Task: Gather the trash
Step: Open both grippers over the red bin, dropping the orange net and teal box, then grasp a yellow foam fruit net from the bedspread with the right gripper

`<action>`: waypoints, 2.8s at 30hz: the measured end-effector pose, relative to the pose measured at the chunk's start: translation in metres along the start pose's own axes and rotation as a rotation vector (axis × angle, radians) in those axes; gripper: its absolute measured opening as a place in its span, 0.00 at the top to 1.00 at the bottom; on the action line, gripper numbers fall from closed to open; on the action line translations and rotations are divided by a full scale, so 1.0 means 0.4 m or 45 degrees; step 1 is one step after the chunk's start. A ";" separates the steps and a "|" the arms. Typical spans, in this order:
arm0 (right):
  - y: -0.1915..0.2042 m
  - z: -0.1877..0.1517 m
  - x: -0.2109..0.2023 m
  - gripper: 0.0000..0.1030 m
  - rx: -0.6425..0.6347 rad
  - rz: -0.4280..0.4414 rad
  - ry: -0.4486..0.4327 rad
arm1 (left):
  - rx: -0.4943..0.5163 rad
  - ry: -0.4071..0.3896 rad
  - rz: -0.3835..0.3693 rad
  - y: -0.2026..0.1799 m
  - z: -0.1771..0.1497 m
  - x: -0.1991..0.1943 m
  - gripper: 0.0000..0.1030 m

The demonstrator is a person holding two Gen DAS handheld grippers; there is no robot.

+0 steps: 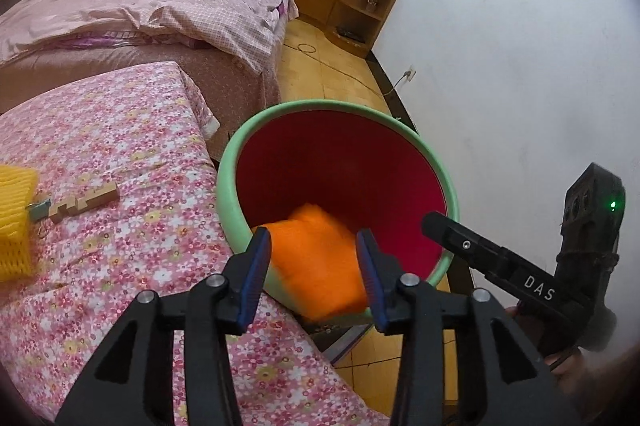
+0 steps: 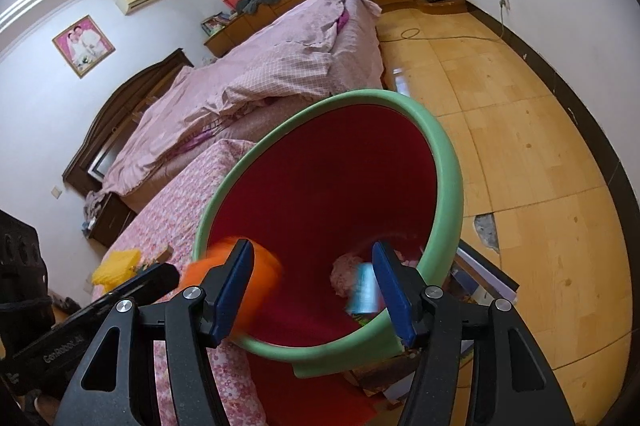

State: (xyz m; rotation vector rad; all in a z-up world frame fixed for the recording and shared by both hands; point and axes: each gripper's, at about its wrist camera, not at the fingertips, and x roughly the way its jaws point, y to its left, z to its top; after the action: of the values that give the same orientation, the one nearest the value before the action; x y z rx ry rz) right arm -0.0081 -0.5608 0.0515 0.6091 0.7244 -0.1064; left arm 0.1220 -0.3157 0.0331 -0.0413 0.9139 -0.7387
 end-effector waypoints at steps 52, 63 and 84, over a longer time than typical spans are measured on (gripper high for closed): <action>0.548 -0.190 0.039 0.38 -0.434 0.243 0.167 | -0.555 -0.284 0.528 0.515 -0.228 -0.506 0.57; 0.655 -0.212 0.169 0.38 -0.517 0.247 0.259 | -0.590 -0.301 0.577 0.608 -0.219 -0.501 0.57; 0.814 -0.235 0.406 0.67 -0.849 0.132 0.289 | -0.661 -0.258 0.560 0.707 -0.222 -0.448 0.57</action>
State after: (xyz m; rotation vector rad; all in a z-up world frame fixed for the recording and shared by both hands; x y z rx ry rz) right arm 0.1547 -0.2220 0.0493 0.0164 0.8868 0.2975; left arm 0.1472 0.0288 0.0094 -0.3557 0.8593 -0.0752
